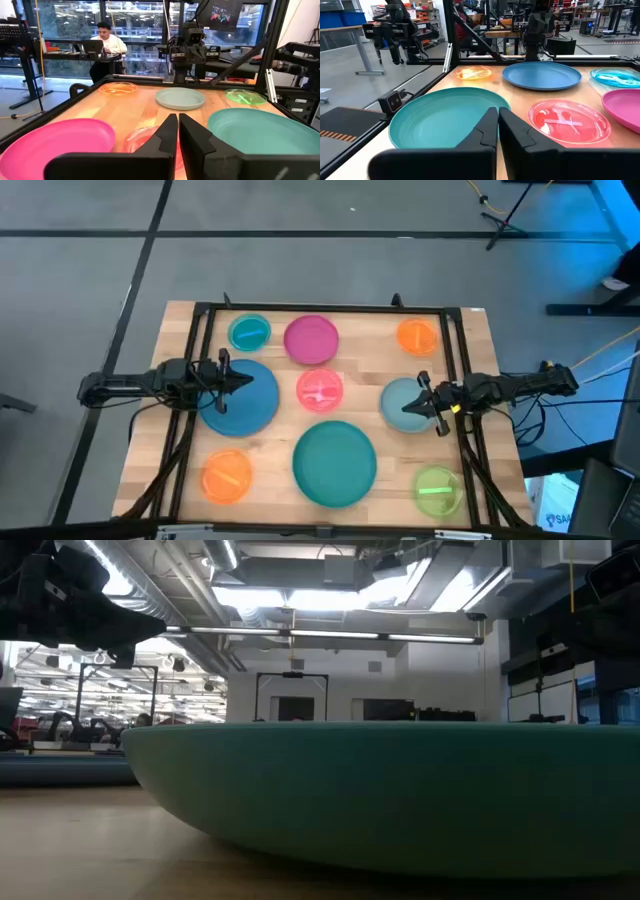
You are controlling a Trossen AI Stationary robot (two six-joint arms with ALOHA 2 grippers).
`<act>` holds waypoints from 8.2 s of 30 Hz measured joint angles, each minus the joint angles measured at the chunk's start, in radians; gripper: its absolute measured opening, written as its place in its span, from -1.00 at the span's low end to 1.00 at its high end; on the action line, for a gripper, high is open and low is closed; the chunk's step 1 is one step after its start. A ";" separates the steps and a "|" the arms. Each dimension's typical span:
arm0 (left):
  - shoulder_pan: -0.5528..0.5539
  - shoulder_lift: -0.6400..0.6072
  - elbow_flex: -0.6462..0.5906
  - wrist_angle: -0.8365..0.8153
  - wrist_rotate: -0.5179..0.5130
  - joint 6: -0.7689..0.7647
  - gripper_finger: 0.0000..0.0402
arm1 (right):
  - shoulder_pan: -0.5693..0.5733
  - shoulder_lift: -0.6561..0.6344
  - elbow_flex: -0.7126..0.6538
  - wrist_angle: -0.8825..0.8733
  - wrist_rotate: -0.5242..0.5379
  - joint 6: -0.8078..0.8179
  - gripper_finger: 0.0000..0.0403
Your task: Stack plastic plates
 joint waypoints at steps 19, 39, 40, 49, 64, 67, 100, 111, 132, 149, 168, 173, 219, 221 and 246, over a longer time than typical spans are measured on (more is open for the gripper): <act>0.000 0.000 0.000 0.000 0.000 0.000 -0.95 | 0.000 0.000 0.000 0.000 0.000 0.000 -0.94; 0.000 0.000 0.000 0.000 0.000 0.000 -0.95 | 0.000 0.000 0.000 0.000 0.000 0.000 -0.94; 0.000 0.000 0.000 0.000 0.000 0.000 -0.95 | 0.000 0.000 0.000 0.000 0.000 0.000 -0.94; 0.000 0.000 0.000 0.070 0.011 -0.012 -0.95 | 0.000 0.000 0.000 0.001 0.000 -0.002 -0.94; 0.000 0.050 0.000 0.207 -0.025 -0.079 -0.95 | 0.000 -0.001 0.000 0.058 0.203 -0.025 -0.94; -0.013 0.109 0.000 0.217 -0.015 -0.102 -0.95 | 0.000 0.000 0.000 0.057 0.210 0.014 -0.94; -0.351 0.975 0.301 0.473 -0.264 -0.127 -0.96 | 0.000 0.286 0.034 0.391 0.366 -0.022 -0.94; -0.399 1.311 0.591 0.461 -0.137 -0.040 -0.96 | 0.000 0.417 0.060 0.517 0.261 -0.062 -0.94; -0.403 1.635 0.986 -0.118 -0.233 -0.429 -0.04 | 0.000 0.521 0.060 0.480 0.246 0.039 -0.67; -0.366 1.773 0.991 -0.267 -0.165 -0.753 -0.15 | 0.000 0.578 0.060 0.471 0.245 -0.007 -0.09; -0.365 1.812 0.991 -0.232 -0.172 -0.734 -0.80 | 0.000 0.578 0.060 0.432 0.315 -0.009 -0.10; -0.364 1.810 0.991 -0.216 -0.183 -0.739 -0.96 | 0.000 0.578 0.060 0.418 0.339 -0.010 -0.10; -0.158 1.122 0.990 -1.303 -0.470 -0.903 -0.95 | 0.000 0.578 0.061 0.434 0.360 -0.048 -0.10; -0.119 1.120 0.990 -1.357 -0.477 -0.911 -0.95 | 0.000 0.578 0.061 0.453 0.359 -0.072 -0.10; 0.029 1.040 0.948 -1.493 -0.433 -0.810 -0.95 | 0.000 0.578 0.061 0.451 0.359 -0.086 -0.10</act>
